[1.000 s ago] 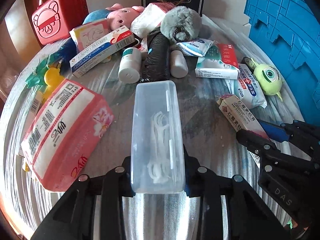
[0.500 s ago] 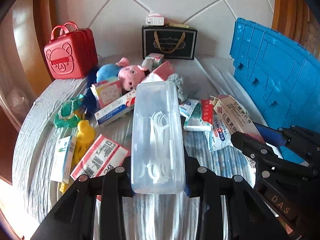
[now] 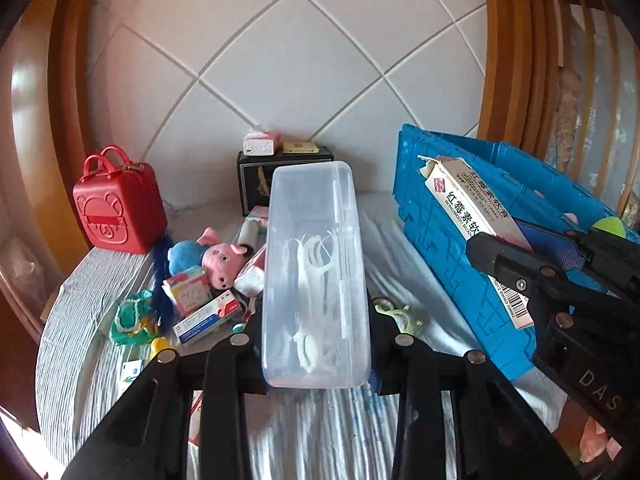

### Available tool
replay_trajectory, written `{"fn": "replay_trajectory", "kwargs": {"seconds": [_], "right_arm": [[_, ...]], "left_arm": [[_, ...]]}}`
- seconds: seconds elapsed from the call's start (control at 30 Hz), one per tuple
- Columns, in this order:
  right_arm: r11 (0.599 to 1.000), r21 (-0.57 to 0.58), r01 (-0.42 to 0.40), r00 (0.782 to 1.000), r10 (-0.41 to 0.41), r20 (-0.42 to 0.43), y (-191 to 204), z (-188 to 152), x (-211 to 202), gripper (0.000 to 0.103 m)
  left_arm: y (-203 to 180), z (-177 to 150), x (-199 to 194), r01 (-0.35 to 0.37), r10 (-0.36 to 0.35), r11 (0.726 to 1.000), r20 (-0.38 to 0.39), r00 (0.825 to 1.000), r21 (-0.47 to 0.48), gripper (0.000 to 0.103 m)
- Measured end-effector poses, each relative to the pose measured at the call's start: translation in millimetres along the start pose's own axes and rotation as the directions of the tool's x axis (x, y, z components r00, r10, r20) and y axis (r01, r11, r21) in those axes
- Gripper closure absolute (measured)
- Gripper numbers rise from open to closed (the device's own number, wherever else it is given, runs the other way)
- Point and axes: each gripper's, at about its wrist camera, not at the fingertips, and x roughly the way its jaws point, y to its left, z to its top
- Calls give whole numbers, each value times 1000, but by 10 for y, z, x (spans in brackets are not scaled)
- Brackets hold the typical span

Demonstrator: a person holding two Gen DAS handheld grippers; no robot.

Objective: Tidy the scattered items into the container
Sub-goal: 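Lift the floss box and ointment box and carry both over the crate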

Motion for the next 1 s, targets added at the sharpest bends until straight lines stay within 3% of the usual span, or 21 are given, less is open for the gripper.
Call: {"fn": "replay_trajectory", "kwargs": {"seconds": [0.2,0.37,0.53,0.6,0.73,0.9,1.0], "right_arm": [[995,56,81,994,-85,67,-652,180,-379,75],[981,62,185,974,-191,119,-1461,337,-689,75],[971,24,237,963,-238,126,-2539,545,-785,75],[971,7,238,967,-238,91,-3002,603,-731,75],[969,-35,246,969,-246,-21,-3748,589,-520,75],[976,-49,211,962,-217,-167,-4323,379,-112,75],[985,-11,174,961,-172,-216,-4533,283,116,75]], "left_arm": [[-687,425,-3,53,-56,996,43,997,67,71],[-1502,833,142,139,-140,985,0,990,99,71],[-2461,1247,361,209,-201,970,-68,977,122,71],[-2861,1371,511,235,-219,963,-123,968,130,71],[-3472,1499,860,165,-132,970,-181,975,181,71],[-3887,1610,1385,143,-90,974,-283,955,175,71],[-4041,1689,1718,160,-100,977,-360,927,139,71]]}}
